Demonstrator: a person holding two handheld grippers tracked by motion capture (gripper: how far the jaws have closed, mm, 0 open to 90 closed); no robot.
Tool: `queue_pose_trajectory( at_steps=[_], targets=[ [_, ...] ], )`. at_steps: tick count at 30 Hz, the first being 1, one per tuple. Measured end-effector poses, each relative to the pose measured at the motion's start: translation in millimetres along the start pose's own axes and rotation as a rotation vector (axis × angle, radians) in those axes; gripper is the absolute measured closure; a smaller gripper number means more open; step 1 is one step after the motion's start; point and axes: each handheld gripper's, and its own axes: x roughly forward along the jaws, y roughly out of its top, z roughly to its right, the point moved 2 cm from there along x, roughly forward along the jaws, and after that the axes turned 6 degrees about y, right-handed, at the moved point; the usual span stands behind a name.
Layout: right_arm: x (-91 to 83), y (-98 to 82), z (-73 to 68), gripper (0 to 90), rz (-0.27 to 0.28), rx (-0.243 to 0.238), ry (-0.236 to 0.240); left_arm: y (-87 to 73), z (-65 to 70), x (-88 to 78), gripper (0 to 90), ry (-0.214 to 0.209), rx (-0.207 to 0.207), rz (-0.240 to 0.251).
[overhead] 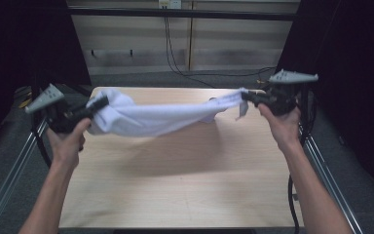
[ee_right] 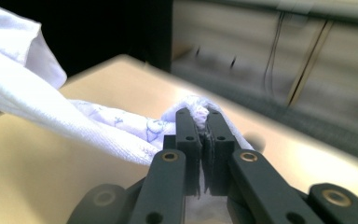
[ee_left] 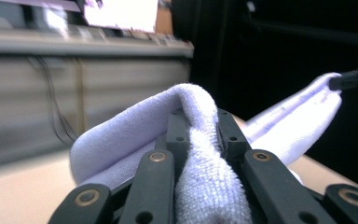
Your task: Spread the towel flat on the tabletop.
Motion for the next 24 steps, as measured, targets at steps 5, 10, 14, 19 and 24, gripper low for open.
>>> queue_pose_trajectory(
  at_steps=[5,10,14,19,24],
  targets=[
    [2.5,-64.7,-6.2,86.1,-0.112,0.055,0.051,-67.7,7.0,-13.8,78.8,-0.047,-0.039,-0.155],
    [8.2,-118.8,-21.6,84.9,-0.195,0.095,0.108,-109.7,14.7,-28.1,78.7,-0.076,-0.076,-0.237],
    [2.9,-142.3,-37.1,84.1,-0.238,0.084,0.129,-127.9,26.5,-37.1,78.4,-0.110,-0.077,-0.276],
    [-1.9,-174.4,-43.7,72.4,-0.308,0.137,0.161,-150.0,36.3,-35.1,77.6,-0.141,-0.080,-0.357],
    [-8.0,-186.4,-47.9,57.6,-0.262,0.150,0.181,-156.5,44.1,-40.0,76.7,-0.161,-0.065,-0.394]
  ],
)
